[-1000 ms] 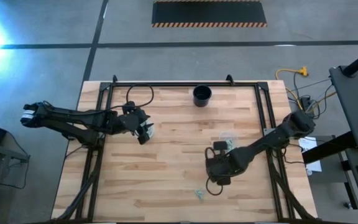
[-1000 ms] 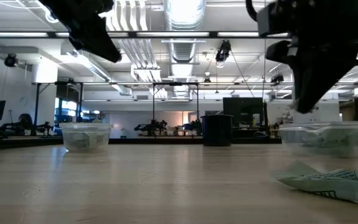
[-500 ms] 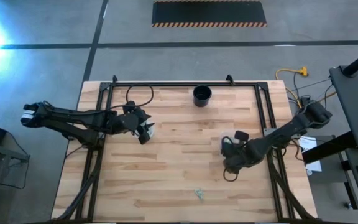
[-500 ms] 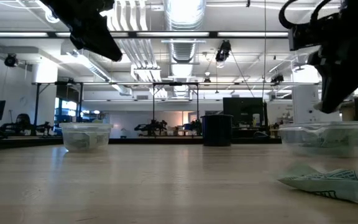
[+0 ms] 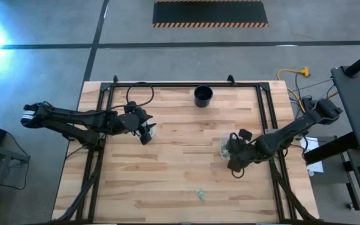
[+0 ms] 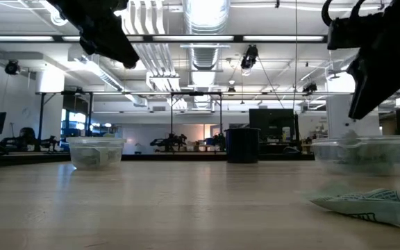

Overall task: Pick and place items into bin
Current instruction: Put the white sweetener packet into the right transparent bin

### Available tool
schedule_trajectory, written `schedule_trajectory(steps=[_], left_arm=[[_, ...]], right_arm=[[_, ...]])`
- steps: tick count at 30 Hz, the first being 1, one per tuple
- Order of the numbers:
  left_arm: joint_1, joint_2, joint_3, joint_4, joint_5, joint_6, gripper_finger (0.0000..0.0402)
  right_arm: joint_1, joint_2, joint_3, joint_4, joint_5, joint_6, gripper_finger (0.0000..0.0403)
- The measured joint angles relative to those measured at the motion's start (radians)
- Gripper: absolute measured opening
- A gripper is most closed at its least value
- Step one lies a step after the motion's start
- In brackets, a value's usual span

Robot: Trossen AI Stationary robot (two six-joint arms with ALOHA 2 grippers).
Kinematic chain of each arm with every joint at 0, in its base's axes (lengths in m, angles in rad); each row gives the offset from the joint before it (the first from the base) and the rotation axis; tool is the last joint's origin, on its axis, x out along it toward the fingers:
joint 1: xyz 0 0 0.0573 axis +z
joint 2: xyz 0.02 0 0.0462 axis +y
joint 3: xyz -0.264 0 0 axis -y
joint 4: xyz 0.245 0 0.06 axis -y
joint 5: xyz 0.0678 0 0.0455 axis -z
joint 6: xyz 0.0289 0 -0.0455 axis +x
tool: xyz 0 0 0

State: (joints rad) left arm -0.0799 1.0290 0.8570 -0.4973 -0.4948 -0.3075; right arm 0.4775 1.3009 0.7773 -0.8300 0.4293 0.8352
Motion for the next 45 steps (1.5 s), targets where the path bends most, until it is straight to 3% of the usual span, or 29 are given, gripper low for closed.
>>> schedule_trajectory(steps=[5,8,16,24,31,45], left_arm=[[0.000,0.000,0.000,0.002,0.028,0.006,0.0154],[0.000,0.000,0.000,0.005,0.073,0.031,0.0154],[0.000,0.000,0.000,0.003,0.075,0.034,0.0154],[0.000,0.000,0.000,0.001,0.075,0.036,0.0154],[0.000,0.000,-0.001,0.000,0.074,0.036,0.0154],[0.000,0.000,-0.002,-0.007,0.075,0.036,0.0154]], right_arm=[[0.009,-0.041,0.001,0.163,-0.020,-0.061,0.0157],[0.017,-0.043,0.002,0.338,-0.105,-0.151,0.0168],[0.049,0.119,0.012,0.753,-0.295,-0.240,0.0170],[0.058,0.329,0.115,0.762,-0.346,-0.152,0.0173],[0.061,0.486,0.196,0.759,-0.464,-0.126,0.0172],[0.059,0.562,0.212,0.758,-0.475,-0.026,0.0167]])
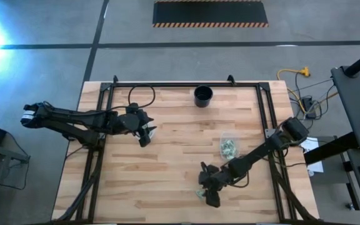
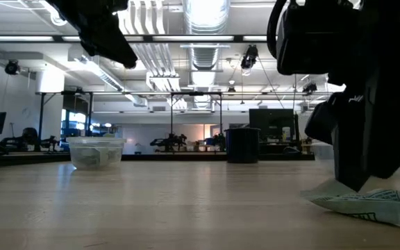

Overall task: Pick and place items into bin
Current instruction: Put the white sweetener packet into the right transparent bin

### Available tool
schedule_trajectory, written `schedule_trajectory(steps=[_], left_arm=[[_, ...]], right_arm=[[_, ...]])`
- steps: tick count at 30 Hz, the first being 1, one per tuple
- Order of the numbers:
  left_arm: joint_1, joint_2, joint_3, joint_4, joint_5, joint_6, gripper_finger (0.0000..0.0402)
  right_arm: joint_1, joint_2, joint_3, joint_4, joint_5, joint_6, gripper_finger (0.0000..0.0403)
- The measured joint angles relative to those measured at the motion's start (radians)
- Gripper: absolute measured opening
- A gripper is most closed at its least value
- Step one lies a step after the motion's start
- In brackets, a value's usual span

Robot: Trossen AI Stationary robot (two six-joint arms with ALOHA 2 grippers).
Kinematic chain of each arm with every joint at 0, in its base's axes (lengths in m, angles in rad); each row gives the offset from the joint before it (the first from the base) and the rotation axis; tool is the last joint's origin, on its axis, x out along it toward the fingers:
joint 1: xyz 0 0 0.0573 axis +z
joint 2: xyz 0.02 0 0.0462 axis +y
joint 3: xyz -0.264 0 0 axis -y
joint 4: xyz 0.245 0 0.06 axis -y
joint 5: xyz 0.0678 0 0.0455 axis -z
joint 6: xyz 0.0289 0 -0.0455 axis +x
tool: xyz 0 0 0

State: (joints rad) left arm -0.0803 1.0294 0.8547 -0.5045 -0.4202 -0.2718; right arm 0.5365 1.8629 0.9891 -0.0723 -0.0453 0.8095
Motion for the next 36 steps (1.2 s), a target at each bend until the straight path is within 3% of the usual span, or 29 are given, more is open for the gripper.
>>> schedule_trajectory(steps=[36], left_arm=[[0.000,0.000,0.000,0.004,0.000,-0.002,0.0154]], right_arm=[[-0.007,0.003,-0.008,0.030,0.049,-0.001,0.0166]])
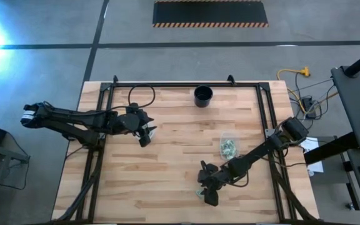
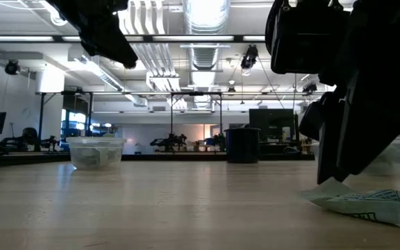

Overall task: Pick and place items into bin
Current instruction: Put the white sweetener packet into the right transparent bin

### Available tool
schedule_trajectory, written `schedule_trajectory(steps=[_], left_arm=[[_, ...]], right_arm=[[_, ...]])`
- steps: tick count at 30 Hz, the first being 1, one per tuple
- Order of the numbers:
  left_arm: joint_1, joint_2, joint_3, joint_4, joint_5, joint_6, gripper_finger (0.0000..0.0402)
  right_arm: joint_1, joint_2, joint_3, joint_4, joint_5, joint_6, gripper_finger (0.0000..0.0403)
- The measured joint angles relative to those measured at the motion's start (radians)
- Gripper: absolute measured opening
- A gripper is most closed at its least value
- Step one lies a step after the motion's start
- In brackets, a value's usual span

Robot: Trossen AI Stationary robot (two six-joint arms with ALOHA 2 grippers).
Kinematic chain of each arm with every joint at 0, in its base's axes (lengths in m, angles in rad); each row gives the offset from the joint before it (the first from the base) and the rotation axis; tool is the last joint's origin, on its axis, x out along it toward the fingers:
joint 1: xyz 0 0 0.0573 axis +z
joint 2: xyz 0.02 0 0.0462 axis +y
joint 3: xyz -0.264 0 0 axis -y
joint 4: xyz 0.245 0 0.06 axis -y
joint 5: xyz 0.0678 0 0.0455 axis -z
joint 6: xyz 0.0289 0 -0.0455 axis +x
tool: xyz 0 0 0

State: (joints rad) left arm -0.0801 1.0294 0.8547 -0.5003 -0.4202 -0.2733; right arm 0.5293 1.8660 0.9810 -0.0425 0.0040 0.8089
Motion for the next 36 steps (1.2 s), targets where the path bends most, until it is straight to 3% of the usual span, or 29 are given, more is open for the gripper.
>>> schedule_trajectory(steps=[15,24,30,36], left_arm=[[0.000,0.000,-0.011,-0.001,0.000,-0.002,0.0154],[0.000,0.000,-0.012,0.004,0.000,-0.002,0.0154],[0.000,0.000,-0.013,0.005,0.000,-0.002,0.0154],[0.000,0.000,-0.013,0.005,0.000,-0.002,0.0154]], right_arm=[[0.001,0.040,0.022,0.009,0.021,0.024,0.0154],[0.000,0.083,0.072,-0.052,-0.032,0.002,0.0131],[0.002,0.068,0.076,-0.128,-0.049,-0.022,0.0099],[0.002,0.064,0.071,-0.145,-0.051,-0.027,0.0042]])
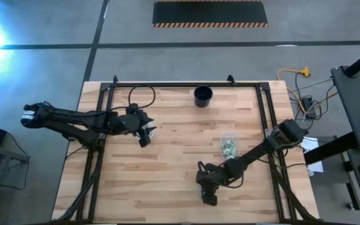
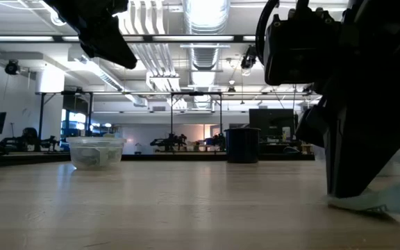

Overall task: Pick and place items into bin
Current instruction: Put the white sweetener packet into the right transparent bin

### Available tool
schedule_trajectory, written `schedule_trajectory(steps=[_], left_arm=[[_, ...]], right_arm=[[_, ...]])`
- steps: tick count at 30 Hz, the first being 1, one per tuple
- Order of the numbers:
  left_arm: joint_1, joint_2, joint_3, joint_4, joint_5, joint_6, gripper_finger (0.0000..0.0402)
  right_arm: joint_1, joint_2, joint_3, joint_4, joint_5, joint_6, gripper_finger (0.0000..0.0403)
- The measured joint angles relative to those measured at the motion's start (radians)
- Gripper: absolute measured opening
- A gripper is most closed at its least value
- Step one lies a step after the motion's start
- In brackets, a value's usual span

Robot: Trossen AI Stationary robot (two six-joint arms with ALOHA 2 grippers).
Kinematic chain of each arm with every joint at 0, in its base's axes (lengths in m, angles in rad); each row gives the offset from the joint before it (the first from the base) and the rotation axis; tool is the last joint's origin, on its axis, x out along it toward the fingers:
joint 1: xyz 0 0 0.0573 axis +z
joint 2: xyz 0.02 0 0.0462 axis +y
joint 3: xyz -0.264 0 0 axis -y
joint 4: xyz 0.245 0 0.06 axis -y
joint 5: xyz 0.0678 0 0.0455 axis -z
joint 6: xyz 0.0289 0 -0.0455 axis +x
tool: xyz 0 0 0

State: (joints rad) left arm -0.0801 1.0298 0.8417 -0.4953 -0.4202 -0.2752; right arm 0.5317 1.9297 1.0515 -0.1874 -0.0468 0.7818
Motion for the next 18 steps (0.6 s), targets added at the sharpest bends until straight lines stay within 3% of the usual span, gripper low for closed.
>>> schedule_trajectory(steps=[4,18], left_arm=[[0.000,0.000,0.000,0.000,0.000,0.000,0.0154],[0.000,0.000,-0.001,0.013,0.000,0.021,0.0154]], right_arm=[[0.000,-0.004,0.001,-0.007,0.002,-0.003,0.0012],[0.001,-0.120,-0.002,-0.173,0.087,0.008,0.0008]])
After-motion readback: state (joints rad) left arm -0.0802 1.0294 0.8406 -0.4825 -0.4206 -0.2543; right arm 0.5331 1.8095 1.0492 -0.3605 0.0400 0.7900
